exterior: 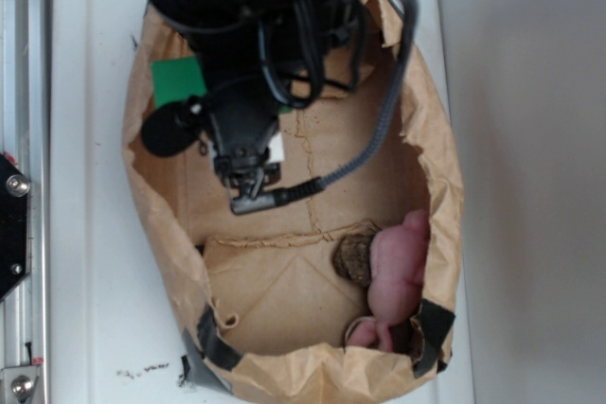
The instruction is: Grab the green block.
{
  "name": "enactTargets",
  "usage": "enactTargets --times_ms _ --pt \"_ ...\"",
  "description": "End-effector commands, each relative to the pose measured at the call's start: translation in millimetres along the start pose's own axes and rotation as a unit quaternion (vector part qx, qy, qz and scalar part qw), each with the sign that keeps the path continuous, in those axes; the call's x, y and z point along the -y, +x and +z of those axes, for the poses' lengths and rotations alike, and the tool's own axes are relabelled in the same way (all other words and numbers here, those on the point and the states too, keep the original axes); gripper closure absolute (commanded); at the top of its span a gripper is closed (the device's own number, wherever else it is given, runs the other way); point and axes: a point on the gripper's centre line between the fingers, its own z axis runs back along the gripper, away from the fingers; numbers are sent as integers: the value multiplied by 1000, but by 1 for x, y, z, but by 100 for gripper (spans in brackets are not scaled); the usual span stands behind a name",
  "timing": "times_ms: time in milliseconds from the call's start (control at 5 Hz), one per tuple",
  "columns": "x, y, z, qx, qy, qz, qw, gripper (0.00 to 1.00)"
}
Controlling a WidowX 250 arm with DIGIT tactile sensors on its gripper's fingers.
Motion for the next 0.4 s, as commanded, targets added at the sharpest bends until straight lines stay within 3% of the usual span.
enactTargets --times_ms 0,200 --pt "-12 5 17 33 -27 3 999 100" --pt "-12 3 13 51 -15 13 998 100"
